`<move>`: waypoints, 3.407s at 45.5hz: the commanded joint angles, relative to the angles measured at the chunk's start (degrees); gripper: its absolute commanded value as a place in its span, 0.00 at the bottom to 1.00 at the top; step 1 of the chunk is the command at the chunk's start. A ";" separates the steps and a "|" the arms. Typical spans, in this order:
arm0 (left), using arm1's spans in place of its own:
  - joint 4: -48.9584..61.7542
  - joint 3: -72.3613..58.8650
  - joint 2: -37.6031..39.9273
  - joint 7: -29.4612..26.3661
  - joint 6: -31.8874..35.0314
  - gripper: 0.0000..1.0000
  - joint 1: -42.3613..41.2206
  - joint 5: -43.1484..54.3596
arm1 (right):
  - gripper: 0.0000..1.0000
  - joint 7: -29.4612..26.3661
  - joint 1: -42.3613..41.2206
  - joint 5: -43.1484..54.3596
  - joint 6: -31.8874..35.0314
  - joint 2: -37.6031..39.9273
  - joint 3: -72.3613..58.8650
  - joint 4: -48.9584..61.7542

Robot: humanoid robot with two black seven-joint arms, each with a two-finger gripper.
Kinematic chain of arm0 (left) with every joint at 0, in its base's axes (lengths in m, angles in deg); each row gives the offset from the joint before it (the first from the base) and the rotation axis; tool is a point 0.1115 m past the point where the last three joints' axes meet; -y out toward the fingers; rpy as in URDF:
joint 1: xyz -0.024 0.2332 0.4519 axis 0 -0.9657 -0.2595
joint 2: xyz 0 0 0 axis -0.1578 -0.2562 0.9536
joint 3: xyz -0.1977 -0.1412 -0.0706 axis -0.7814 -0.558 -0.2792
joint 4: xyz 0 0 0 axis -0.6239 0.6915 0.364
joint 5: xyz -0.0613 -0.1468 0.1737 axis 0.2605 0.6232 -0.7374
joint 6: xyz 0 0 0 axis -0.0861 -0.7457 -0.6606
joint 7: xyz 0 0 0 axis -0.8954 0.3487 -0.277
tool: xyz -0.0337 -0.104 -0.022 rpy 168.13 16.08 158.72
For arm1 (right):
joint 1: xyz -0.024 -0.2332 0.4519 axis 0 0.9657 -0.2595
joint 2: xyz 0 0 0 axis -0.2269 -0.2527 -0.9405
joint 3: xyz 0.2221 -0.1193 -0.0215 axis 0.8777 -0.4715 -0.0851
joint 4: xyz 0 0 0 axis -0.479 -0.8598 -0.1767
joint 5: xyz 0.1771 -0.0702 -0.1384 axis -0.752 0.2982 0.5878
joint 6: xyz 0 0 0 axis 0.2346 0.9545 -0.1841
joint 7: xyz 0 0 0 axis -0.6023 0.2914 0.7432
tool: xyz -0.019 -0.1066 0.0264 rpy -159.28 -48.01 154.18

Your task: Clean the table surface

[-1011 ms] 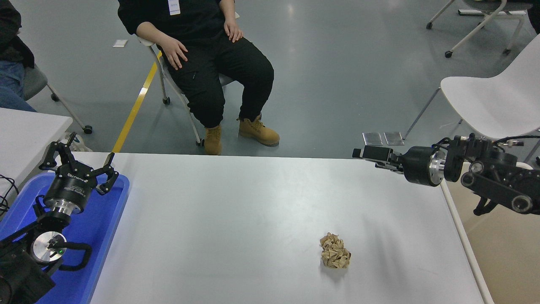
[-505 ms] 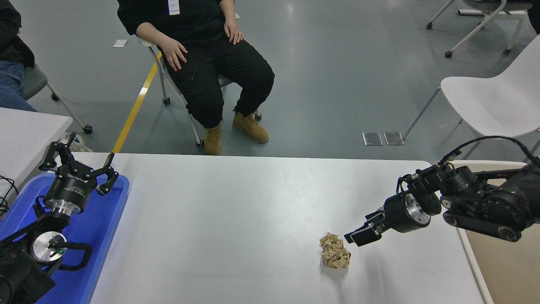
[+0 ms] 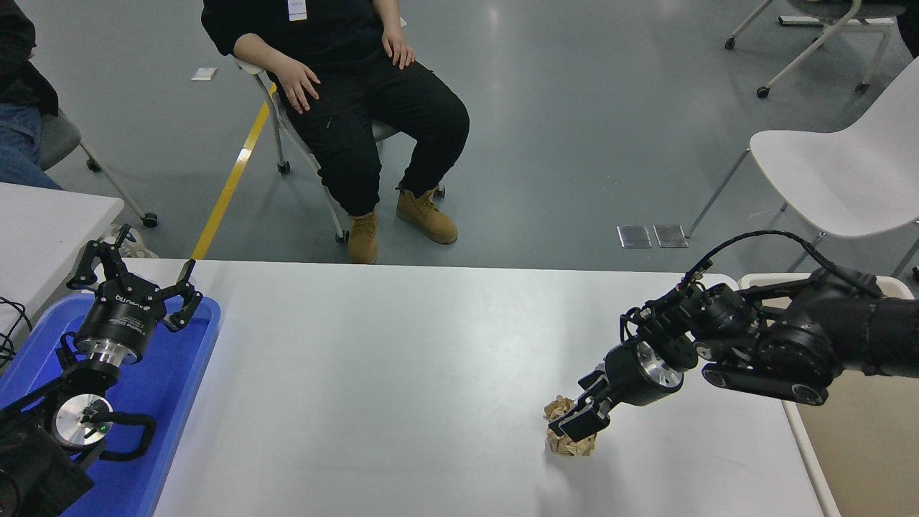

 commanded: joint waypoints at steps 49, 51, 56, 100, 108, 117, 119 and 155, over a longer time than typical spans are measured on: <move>0.00 -0.01 0.03 0.00 0.00 1.00 0.00 0.00 | 0.93 -0.06 10.61 -2.03 -7.32 -5.65 1.30 12.86; 0.00 -0.01 -0.06 0.00 0.00 1.00 0.00 0.00 | 0.89 0.02 10.70 -1.94 -7.32 -5.65 0.86 12.86; 0.00 -0.01 0.03 0.00 0.00 1.00 0.00 0.00 | 0.87 0.02 11.67 -1.76 -7.32 -5.65 0.59 12.86; 0.00 -0.01 0.03 0.00 0.00 1.00 0.00 0.00 | 0.00 0.73 10.88 -1.23 -9.43 -4.95 0.51 12.60; 0.00 0.08 0.03 0.00 0.00 1.00 0.00 0.00 | 0.00 1.78 10.62 -2.03 -9.96 -4.95 1.74 12.86; 0.00 -0.01 -0.05 0.00 0.00 1.00 0.00 0.00 | 0.00 3.01 10.61 -5.01 -12.51 -3.37 9.90 13.13; 0.00 -0.01 -0.05 0.00 0.00 1.00 0.00 0.00 | 0.00 3.19 10.70 -6.85 -12.51 -3.01 12.45 13.13; 0.00 -0.01 -0.06 0.00 0.00 1.00 0.00 0.00 | 0.00 3.01 11.67 -47.10 -11.98 2.35 23.89 46.08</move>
